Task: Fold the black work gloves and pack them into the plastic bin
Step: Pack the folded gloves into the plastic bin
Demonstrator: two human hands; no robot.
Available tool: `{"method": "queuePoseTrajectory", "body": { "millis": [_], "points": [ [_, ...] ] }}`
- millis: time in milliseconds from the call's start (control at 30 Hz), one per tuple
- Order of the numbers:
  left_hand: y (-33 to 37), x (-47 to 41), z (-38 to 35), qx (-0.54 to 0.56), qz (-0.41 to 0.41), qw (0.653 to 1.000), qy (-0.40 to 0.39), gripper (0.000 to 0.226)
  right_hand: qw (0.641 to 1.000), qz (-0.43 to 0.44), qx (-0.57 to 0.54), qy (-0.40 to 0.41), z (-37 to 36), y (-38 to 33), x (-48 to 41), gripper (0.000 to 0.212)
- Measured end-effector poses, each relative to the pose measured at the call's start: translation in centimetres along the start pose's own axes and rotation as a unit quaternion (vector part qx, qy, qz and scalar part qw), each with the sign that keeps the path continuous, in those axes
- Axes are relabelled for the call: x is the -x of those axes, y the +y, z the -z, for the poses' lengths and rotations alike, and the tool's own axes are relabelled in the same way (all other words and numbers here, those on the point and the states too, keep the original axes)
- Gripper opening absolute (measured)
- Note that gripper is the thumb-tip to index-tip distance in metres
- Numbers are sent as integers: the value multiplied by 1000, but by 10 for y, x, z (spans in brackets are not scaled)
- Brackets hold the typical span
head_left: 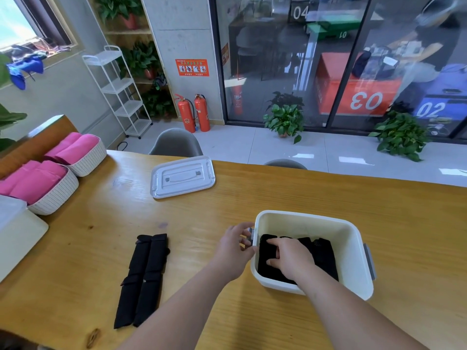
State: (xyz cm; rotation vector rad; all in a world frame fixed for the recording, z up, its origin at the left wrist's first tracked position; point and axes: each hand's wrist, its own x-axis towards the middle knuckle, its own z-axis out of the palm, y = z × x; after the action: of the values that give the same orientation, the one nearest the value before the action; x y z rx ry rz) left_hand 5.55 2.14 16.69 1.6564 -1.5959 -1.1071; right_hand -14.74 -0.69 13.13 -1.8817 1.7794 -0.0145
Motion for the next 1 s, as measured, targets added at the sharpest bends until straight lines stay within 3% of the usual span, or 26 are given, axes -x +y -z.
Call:
{"method": "queuePoseTrajectory", "body": {
  "millis": [200,367,500,767,1000],
  "points": [
    [-3,7,12,44,5,998,40,53,995,19,-90,34,21,-8,7,64],
    [-22,19,39,5,37,997,69,53,980,49,-171,88,46,-32,16,60],
    [-42,36,58,-14,78,993,86,52,970,93,-208,87,50,-68,20,51],
    [-88,77,90,-53,128,985,98,50,979,162,-122,-32,11,-142,21,45],
    [-130,106,121,-84,178,974,111,53,974,175,-17,-142,-47,-184,18,60]
  ]
}}
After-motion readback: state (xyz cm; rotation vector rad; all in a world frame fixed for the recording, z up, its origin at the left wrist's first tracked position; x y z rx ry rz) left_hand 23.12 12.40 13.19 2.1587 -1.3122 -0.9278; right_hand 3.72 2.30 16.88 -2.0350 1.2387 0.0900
